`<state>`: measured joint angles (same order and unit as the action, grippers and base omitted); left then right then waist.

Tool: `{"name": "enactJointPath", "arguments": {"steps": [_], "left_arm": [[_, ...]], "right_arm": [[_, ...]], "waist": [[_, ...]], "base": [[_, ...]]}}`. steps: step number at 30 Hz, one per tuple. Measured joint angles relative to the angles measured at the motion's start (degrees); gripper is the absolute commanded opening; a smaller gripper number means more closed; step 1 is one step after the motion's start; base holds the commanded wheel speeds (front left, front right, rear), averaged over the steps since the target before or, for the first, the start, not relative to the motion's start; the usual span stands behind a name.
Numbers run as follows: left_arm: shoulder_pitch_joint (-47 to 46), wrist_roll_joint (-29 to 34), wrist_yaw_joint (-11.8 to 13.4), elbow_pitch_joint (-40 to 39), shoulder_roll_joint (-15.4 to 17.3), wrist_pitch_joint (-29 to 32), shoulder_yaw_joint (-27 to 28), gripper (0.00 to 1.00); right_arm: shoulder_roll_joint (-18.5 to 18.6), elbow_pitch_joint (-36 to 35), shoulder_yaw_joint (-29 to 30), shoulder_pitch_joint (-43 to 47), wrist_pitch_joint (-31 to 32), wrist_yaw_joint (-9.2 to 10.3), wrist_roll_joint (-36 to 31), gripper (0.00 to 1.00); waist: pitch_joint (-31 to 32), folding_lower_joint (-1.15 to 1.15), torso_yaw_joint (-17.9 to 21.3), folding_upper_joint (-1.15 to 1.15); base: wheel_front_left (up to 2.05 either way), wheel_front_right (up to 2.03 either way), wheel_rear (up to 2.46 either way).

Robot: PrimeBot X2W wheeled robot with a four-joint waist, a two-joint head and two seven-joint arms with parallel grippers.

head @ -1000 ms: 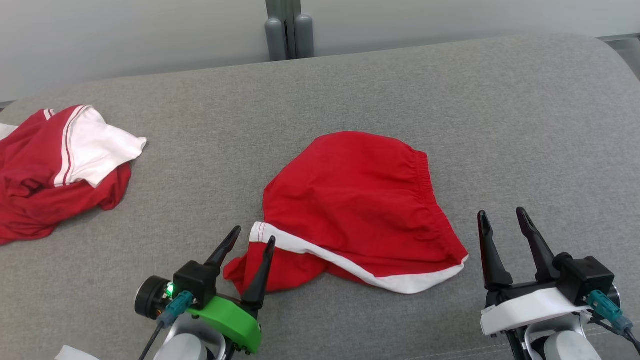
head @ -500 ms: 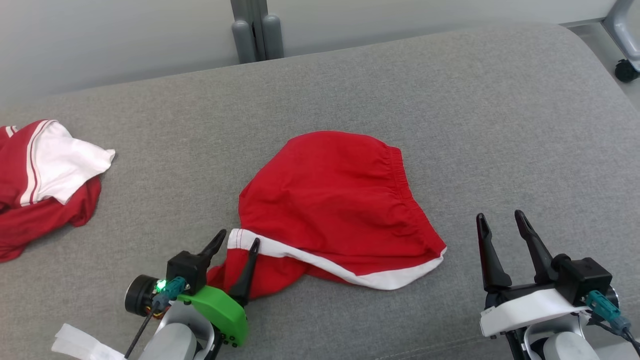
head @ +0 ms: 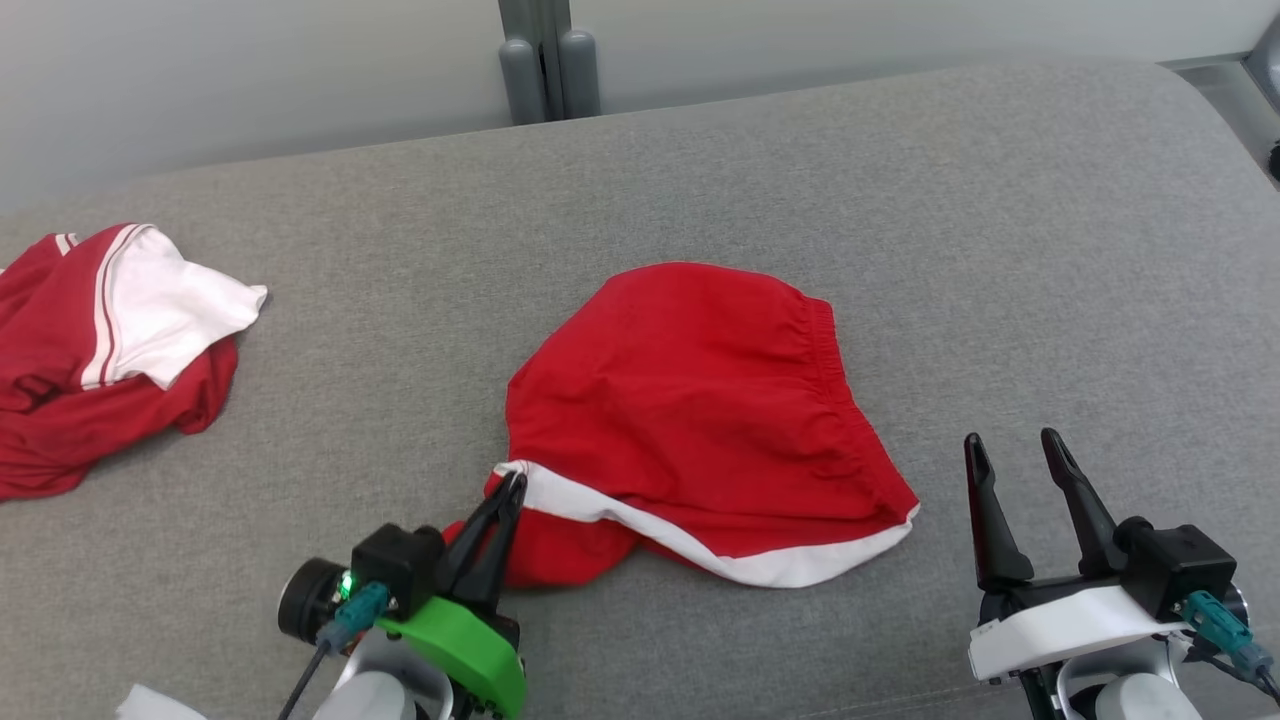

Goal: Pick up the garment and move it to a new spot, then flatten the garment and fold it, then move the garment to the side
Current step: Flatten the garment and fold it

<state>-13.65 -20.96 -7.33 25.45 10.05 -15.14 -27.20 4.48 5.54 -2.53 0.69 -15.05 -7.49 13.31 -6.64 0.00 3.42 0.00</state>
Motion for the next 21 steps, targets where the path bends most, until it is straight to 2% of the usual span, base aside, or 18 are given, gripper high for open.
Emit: {"name": "enactJointPath", "arguments": {"steps": [10,11,12,21], "left_arm": [[13.2,-1.8,0.7,-6.1,1.1,0.0,0.8,0.0],[14.2,-2.6,0.7,-6.3,1.1,0.0,0.7,0.58],[15.0,-2.7,0.8,-6.6,1.1,0.0,0.7,1.0],[14.6,-0.8,1.8,-14.0,2.2,0.0,6.0,1.0]], "right_arm": [[0.1,0.0,0.9,0.5,0.0,0.0,0.0,1.0],[0.1,0.0,1.0,0.5,0.0,0.0,0.0,1.0],[0.1,0.0,1.1,0.5,0.0,0.0,0.0,1.0],[0.1,0.5,0.9,0.5,0.0,0.0,-0.1,1.0]], "waist": [[0.4,0.0,-3.5,0.0],[0.4,0.0,-3.8,0.0],[0.3,0.0,-4.1,0.0],[0.3,0.0,-5.6,0.0]], "base": [[0.0,0.0,0.0],[0.0,0.0,0.0],[0.0,0.0,0.0],[0.0,0.0,0.0]]}}
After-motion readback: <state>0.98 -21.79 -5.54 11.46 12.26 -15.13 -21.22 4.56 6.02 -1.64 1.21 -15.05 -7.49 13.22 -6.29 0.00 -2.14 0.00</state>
